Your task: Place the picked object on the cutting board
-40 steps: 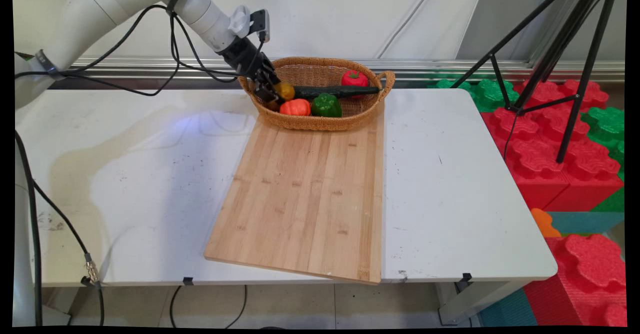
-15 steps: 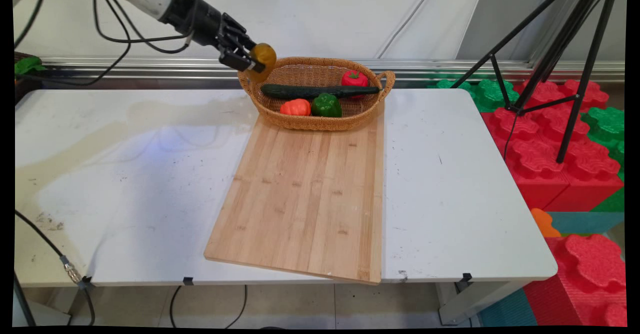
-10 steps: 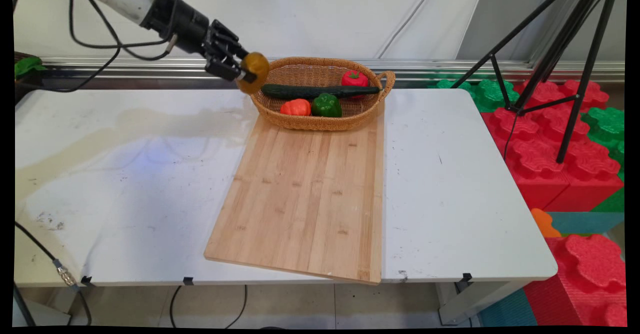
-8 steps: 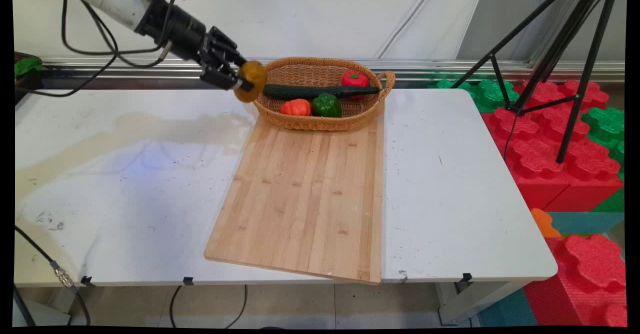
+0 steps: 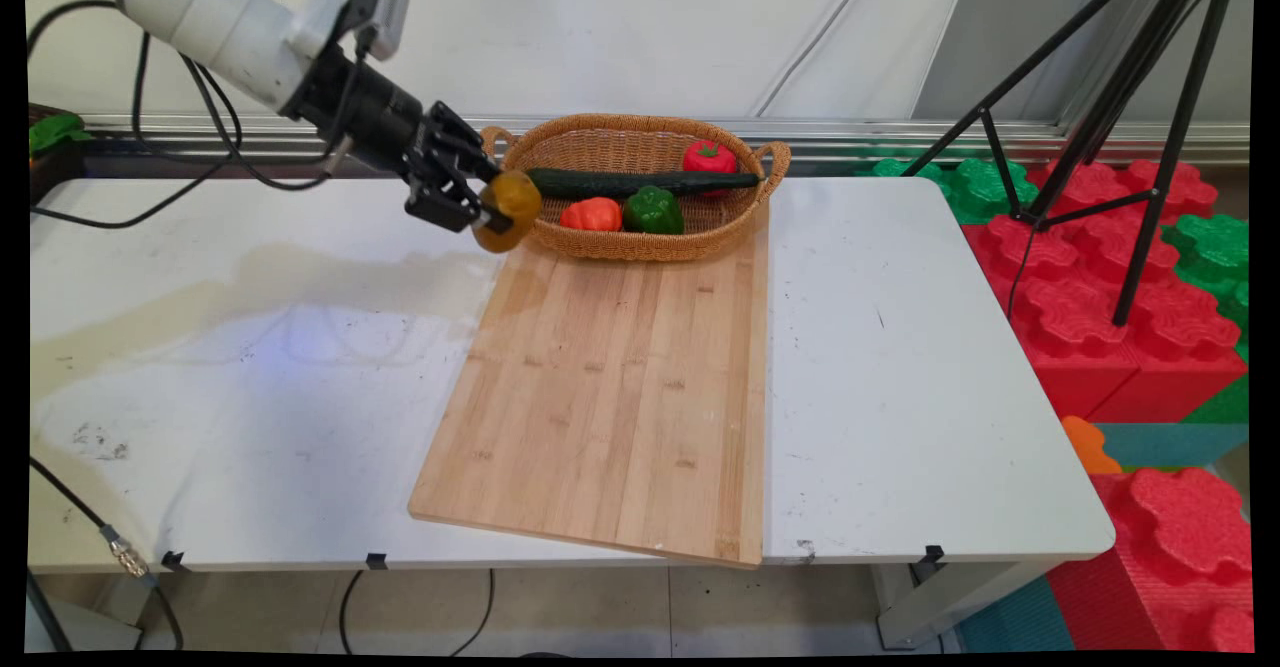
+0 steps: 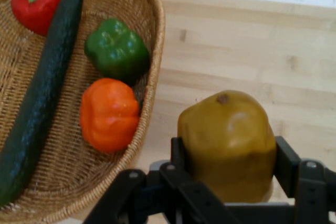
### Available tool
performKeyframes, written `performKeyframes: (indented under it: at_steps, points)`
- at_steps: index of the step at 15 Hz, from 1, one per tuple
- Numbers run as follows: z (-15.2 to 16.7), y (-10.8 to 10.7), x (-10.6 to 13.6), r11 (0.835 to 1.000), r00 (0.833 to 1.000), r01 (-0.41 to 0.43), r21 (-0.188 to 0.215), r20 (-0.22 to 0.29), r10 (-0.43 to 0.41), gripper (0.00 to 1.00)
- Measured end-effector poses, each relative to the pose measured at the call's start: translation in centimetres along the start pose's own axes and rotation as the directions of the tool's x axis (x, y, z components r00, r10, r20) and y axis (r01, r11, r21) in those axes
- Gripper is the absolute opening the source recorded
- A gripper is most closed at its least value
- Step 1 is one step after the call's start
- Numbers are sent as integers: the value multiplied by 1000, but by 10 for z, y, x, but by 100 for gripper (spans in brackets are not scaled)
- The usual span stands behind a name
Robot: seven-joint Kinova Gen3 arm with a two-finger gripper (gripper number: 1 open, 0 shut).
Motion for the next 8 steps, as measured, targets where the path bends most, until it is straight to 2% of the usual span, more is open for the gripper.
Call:
performKeyframes:
  at_steps: [8]
  points:
    - [56, -4, -16, 1000, 996, -25, 5, 87, 25, 0]
